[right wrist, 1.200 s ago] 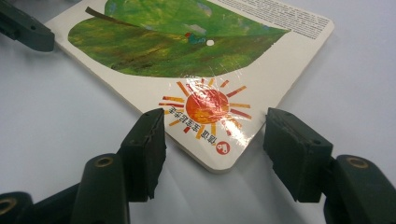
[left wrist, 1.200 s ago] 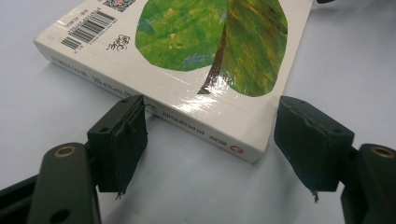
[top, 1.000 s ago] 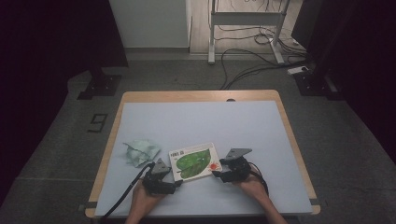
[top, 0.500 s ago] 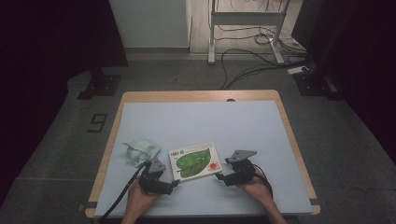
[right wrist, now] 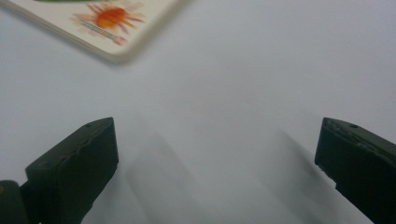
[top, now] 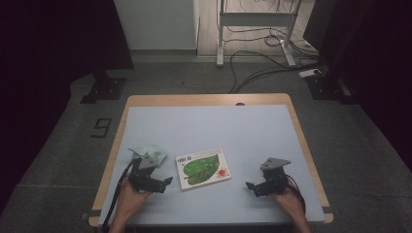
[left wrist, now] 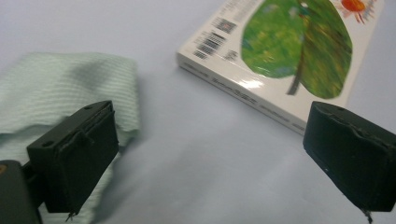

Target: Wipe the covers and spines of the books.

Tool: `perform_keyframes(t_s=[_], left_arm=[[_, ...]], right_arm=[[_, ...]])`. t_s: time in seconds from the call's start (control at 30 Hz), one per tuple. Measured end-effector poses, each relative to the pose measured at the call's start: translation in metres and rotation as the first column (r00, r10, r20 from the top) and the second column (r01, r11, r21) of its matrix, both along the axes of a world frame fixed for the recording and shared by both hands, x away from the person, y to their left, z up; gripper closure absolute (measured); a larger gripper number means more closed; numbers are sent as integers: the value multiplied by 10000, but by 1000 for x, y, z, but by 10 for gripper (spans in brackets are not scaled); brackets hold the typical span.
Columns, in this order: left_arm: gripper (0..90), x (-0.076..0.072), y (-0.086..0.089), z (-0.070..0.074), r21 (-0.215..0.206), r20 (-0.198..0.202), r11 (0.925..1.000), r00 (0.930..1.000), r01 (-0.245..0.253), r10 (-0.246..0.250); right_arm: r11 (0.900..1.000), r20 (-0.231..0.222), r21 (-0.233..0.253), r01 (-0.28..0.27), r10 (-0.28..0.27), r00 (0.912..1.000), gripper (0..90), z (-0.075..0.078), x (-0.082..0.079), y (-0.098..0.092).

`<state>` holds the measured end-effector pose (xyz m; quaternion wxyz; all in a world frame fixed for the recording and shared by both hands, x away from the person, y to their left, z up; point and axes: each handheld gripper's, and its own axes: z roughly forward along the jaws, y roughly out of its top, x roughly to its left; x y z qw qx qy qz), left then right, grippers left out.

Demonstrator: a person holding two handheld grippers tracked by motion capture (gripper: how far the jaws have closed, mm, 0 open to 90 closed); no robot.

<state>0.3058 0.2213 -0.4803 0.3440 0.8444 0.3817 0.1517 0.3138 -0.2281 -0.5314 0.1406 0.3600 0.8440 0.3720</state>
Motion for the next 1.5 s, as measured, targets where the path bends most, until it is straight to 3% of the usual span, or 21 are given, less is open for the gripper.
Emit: perform_keyframes(t_s=[0.13,0.4,0.57,0.63,0.8,0.93,1.03,1.1,1.27,1.4,1.5], left_arm=[[19,10,11,11,-183,-3,9997,9999,-156,156],[11,37,26,32,-185,169,9988,9988,-455,458],[93,58,38,21,-193,-63,9970,9972,-748,747],[146,62,39,15,12,-62,9961,9961,-878,878],[213,70,42,-2,600,-125,9917,9933,-1135,1145],[318,71,51,-15,631,-248,9882,9896,-1398,1416],[411,70,59,-22,405,-367,9874,9873,-1531,1546],[495,70,61,-26,465,-431,9867,9865,-1558,1578],[695,68,62,-26,397,-257,9873,9876,-1537,1547],[736,63,57,-13,-274,-71,9952,9956,-938,937],[736,58,49,1,-812,121,9956,9988,-471,482]], right_arm=[[9978,21,138,654,-655,9979,0,-3,-2,-18],[9955,15,-205,925,-925,9957,0,-4,-2,-21],[9955,5,-222,926,-927,9957,0,-5,-2,-21],[9952,15,-231,950,-950,9955,0,-5,-2,-21],[9951,17,-228,957,-957,9954,0,-5,-2,-21],[9951,21,-224,961,-960,9954,0,-5,-2,-21],[9951,24,-225,963,-963,9953,0,-5,-2,-21],[9951,24,-226,963,-963,9953,0,-5,-2,-21],[9951,24,-226,962,-962,9954,0,-5,-2,-21],[9951,27,-226,965,-965,9953,0,-5,-2,-21],[9951,31,-227,959,-959,9954,0,-5,-2,-21]])
